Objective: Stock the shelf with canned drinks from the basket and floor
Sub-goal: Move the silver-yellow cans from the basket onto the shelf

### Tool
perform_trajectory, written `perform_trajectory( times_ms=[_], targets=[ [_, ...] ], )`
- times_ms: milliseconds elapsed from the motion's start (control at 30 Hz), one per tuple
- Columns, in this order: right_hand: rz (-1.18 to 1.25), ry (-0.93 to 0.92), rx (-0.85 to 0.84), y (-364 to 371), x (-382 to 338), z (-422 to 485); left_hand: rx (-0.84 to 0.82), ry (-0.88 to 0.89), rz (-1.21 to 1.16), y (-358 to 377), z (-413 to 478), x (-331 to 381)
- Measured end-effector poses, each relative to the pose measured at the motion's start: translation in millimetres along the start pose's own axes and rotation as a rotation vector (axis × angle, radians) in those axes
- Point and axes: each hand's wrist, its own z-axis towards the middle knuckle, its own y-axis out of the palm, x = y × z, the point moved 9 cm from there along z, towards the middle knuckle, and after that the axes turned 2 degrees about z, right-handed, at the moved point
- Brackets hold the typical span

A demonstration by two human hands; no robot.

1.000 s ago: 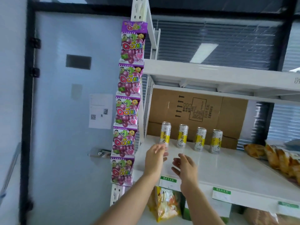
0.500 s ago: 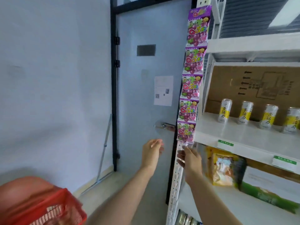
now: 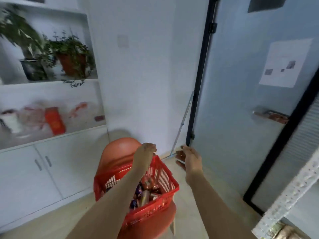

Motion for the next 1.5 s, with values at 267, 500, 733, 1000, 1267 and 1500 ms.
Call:
perform_trajectory(
  times_ms=[267, 500, 733, 1000, 1267, 1500],
  targets=[
    [-0.152, 0.202, -0.120, 91, 145, 10, 0.131, -0.214, 0.122, -129, 39, -121],
    [-0.326, 0.291, -0.201, 105, 212, 82, 0.157, -0.408, 0.144, -131, 70, -213],
    [-0.453, 0.532, -0.348, 118, 298, 142, 0.317, -0.687, 0.103, -133, 106, -318],
    [-0.604, 0.699, -0.474, 141, 375, 185, 0.494, -0.949, 0.044, -136, 111, -410],
    [-0.643, 0.812, -0.511, 143, 439, 197, 0.478, -1.111, 0.005, -126, 114, -477],
    [-0.649, 0.807, -0.490, 146, 427, 210, 0.414, -1.194, 0.002, -126, 118, -477]
  ],
)
